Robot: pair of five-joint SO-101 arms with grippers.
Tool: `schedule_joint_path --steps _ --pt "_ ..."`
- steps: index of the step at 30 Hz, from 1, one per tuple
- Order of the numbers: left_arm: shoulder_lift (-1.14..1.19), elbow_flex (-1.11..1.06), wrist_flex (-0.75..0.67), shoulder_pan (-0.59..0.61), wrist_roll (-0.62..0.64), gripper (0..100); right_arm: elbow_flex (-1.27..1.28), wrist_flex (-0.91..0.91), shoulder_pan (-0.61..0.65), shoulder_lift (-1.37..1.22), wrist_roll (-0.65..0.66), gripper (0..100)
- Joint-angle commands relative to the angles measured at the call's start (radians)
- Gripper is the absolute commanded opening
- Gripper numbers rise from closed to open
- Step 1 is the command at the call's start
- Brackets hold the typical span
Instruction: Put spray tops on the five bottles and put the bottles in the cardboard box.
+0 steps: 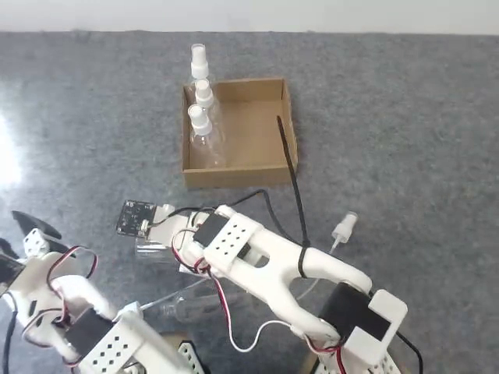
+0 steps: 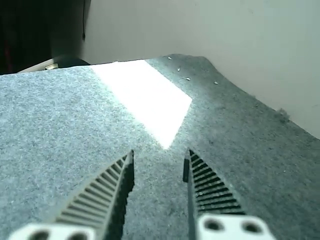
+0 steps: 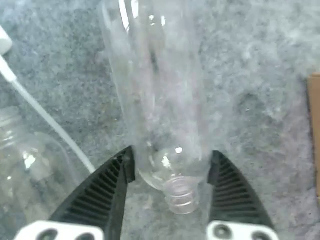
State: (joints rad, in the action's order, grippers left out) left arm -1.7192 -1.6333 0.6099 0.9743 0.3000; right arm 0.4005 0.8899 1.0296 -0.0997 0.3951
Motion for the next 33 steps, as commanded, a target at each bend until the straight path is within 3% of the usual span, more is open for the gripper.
schedule_joint_path --steps 1,8,16,33 --pt "-0.018 0.059 -0.023 -0.006 0.011 16 -0.083 0.012 -0.050 0.025 0.008 10.6" --pt "-0.018 0.058 -0.023 -0.008 0.011 16 -0.169 0.208 -0.064 0.065 0.005 10.2" --pt "-0.018 0.056 -0.023 -0.014 0.011 16 -0.173 0.266 -0.059 0.084 0.003 10.2" --pt "-0.018 0.039 -0.023 -0.163 0.009 16 -0.091 0.395 -0.105 0.265 0.005 10.2"
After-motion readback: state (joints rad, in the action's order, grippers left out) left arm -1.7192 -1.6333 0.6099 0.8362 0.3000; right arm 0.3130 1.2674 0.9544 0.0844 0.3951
